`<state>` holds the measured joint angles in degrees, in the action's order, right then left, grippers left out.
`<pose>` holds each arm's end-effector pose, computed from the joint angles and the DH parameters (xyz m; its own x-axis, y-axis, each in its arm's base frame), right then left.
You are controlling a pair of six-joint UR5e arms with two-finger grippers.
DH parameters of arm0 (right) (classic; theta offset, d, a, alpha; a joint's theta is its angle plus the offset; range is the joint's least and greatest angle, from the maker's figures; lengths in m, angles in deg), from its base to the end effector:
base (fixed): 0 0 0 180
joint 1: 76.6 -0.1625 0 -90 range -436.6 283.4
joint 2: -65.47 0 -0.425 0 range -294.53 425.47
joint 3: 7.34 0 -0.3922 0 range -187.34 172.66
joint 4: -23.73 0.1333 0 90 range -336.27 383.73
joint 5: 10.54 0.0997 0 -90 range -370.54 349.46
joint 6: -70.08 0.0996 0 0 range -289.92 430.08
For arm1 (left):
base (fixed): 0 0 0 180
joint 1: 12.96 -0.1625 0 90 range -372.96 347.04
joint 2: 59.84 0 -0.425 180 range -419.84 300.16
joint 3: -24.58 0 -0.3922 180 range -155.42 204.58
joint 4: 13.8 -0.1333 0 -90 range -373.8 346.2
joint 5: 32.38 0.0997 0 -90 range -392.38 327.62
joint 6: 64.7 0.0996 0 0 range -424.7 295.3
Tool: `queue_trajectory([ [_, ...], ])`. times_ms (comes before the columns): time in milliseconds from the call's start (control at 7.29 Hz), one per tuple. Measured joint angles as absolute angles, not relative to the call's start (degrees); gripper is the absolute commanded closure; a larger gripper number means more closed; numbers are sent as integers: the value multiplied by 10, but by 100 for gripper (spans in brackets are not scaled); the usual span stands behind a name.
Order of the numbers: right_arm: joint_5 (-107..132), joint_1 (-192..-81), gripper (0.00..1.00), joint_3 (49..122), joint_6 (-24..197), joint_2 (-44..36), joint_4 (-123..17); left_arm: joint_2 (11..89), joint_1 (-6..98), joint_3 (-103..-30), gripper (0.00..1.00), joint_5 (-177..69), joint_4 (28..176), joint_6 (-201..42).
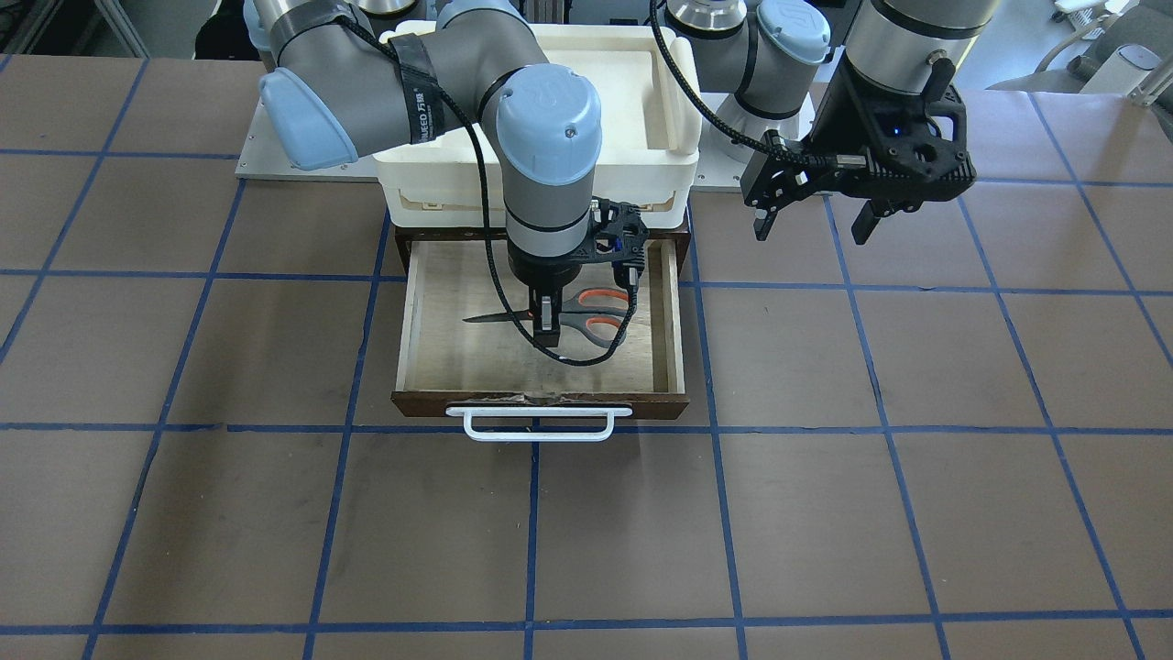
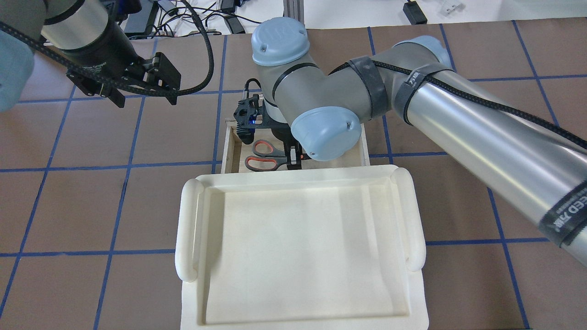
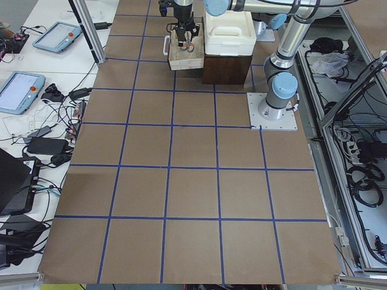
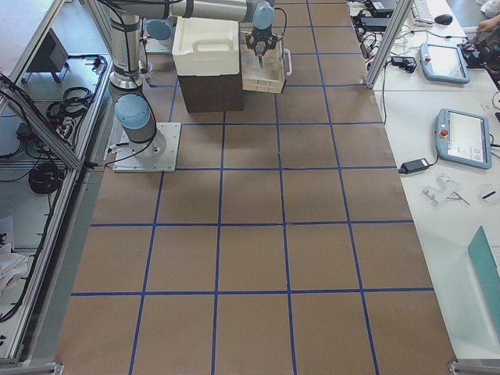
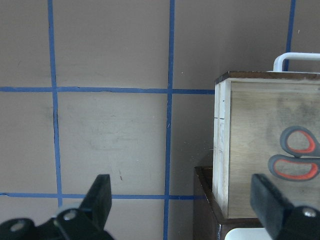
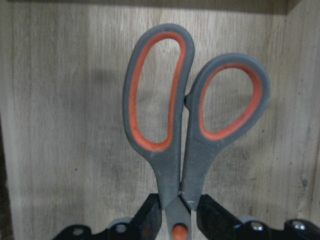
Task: Put scissors in drawer and close it
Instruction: 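Lower the scissors into the open drawer with the right gripper, then open the right gripper, release the scissors, and raise it away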
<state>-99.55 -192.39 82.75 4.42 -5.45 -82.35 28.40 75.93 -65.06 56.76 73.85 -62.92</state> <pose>0.3842 -0.4847 0.3305 0.0246 -0.9981 -0.0562 -0.9997 -0.0250 0.0065 -0.1254 -0.4886 0.5103 -0.9998 0.0128 0.0125 0.0117 0.9969 -0.0784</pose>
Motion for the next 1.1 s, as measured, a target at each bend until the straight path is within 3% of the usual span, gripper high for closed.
queue_trajectory([
  [137,-989,-1924,44,828,50,-51,-828,283,759,-653,0,567,737,-621],
  [274,-986,-1925,14,828,53,-50,-829,284,760,-652,0,567,736,-619],
  [411,-986,-1925,0,828,54,-51,-830,286,761,-649,0,566,735,-618],
  [1097,-985,-1863,0,827,326,-129,-831,296,760,-653,0,547,713,-642],
])
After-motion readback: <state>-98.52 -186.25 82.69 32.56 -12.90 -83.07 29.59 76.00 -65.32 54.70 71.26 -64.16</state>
